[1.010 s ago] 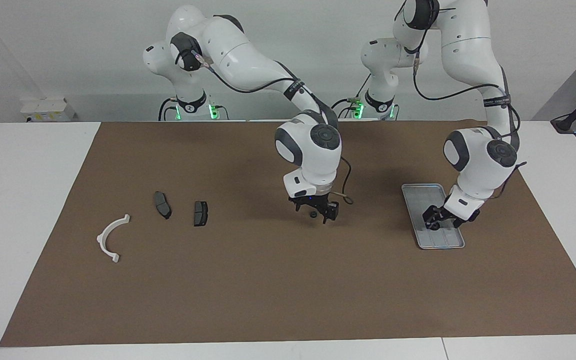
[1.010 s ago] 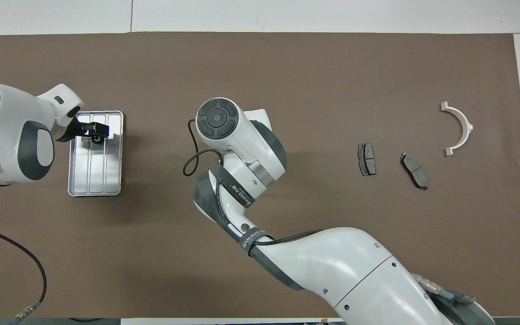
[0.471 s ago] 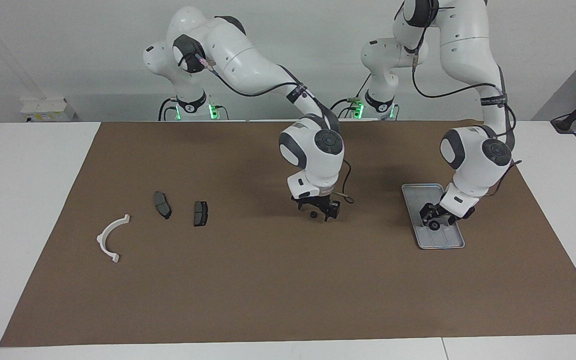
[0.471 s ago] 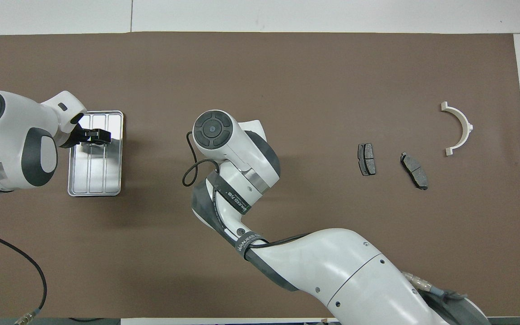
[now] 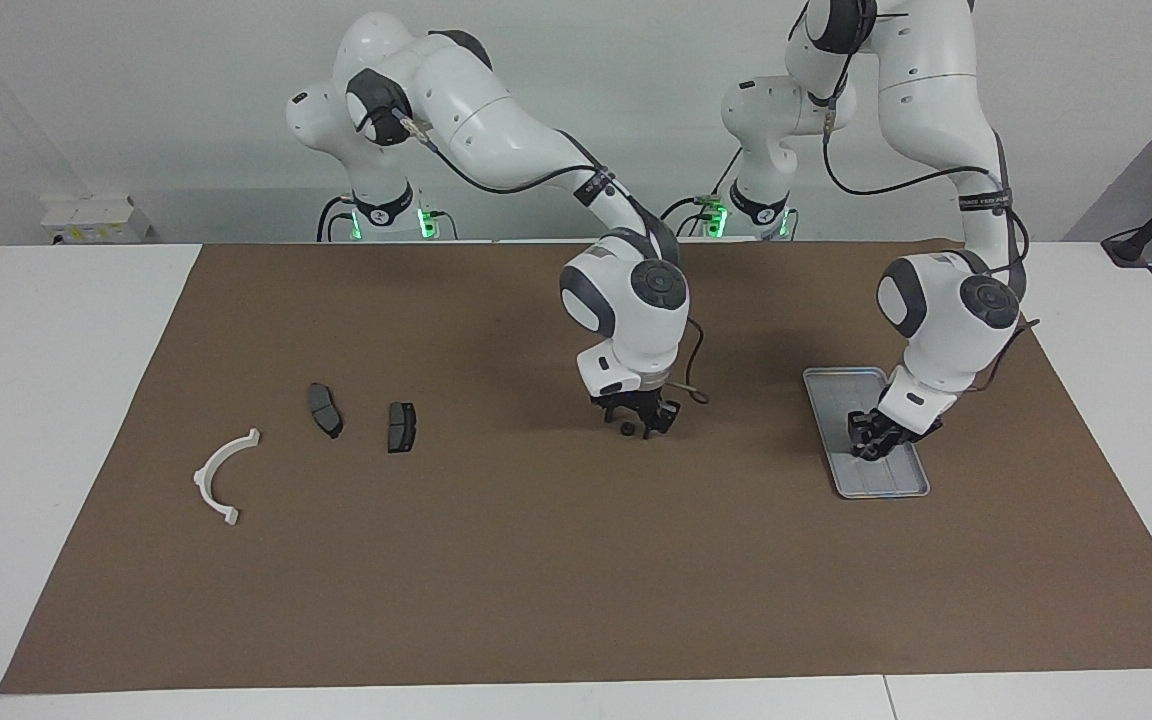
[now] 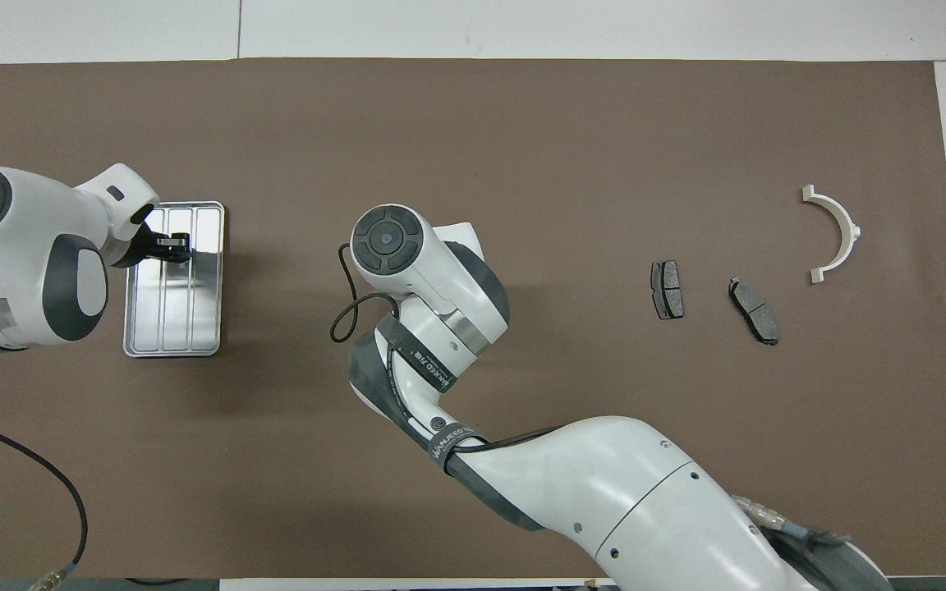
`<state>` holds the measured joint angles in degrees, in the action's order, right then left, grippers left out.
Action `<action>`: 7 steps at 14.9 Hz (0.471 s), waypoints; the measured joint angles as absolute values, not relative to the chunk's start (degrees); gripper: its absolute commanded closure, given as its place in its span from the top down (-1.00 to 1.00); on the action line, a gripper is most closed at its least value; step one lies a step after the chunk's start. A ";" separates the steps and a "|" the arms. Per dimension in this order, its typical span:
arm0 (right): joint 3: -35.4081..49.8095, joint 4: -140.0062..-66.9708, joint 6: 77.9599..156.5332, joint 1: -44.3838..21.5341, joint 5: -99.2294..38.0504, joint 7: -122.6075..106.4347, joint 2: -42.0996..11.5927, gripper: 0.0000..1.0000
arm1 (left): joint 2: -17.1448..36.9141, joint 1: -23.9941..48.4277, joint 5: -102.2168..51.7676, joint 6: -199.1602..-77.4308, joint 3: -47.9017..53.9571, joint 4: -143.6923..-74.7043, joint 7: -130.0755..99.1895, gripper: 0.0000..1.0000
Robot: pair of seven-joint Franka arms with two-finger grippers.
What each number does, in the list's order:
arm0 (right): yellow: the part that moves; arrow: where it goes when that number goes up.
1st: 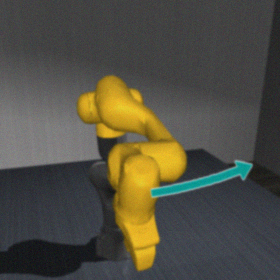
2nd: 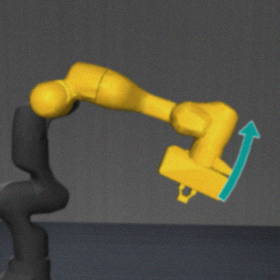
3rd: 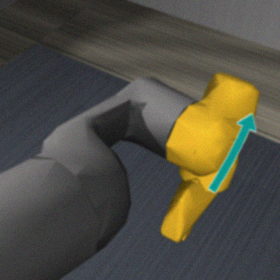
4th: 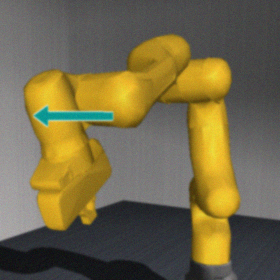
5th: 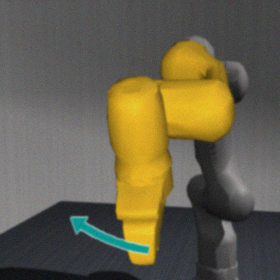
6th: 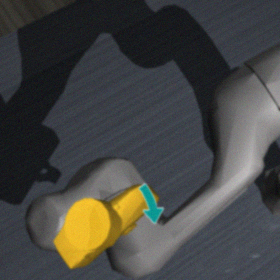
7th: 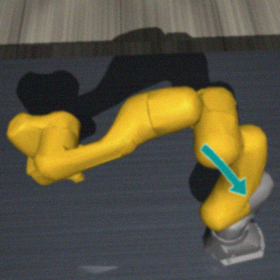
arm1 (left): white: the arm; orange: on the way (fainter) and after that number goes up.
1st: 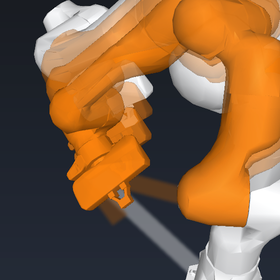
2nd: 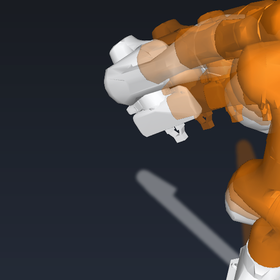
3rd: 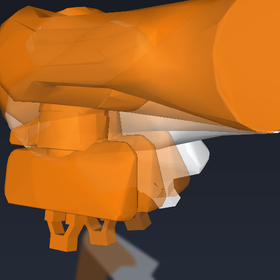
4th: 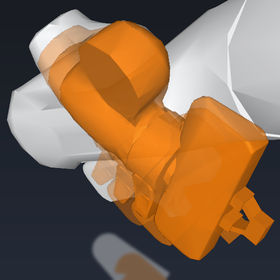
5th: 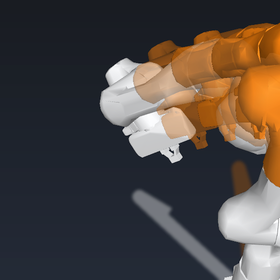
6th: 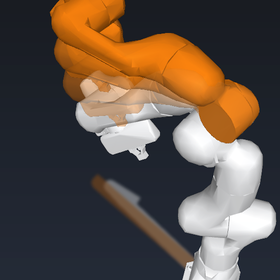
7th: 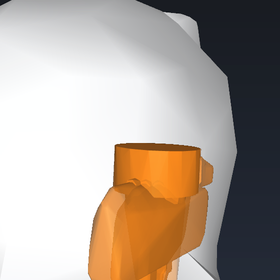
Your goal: Place bearing gear from tray to pile
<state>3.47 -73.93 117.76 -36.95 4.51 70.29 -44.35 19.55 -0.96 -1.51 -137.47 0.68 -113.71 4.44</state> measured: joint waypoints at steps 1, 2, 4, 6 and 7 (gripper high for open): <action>3.48 -73.91 118.20 -36.95 4.48 70.29 -44.28 -0.46 | 19.55 -0.96 -1.51 -137.47 0.68 -113.66 4.42 -1.00; 3.49 -73.91 118.26 -36.95 4.48 70.29 -44.17 -0.60 | 19.53 -0.96 -1.51 -137.42 0.68 -113.43 4.42 -1.00; 3.48 -73.92 118.26 -36.91 4.48 70.29 -44.06 -0.87 | 19.42 -0.96 -1.51 -134.97 0.68 -111.31 4.42 -1.00; 3.49 -73.92 118.26 -36.90 4.47 70.29 -44.06 -1.00 | 18.86 -0.96 -1.57 -126.65 0.79 -105.81 4.42 -1.00; 3.49 -73.92 118.26 -36.90 4.47 70.29 -44.06 -1.00 | 18.33 -0.95 -1.87 -121.79 0.95 -102.47 4.38 -1.00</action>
<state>3.49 -73.92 118.26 -36.90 4.47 70.29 -44.06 18.33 -0.95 -1.87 -121.79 0.95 -102.47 4.38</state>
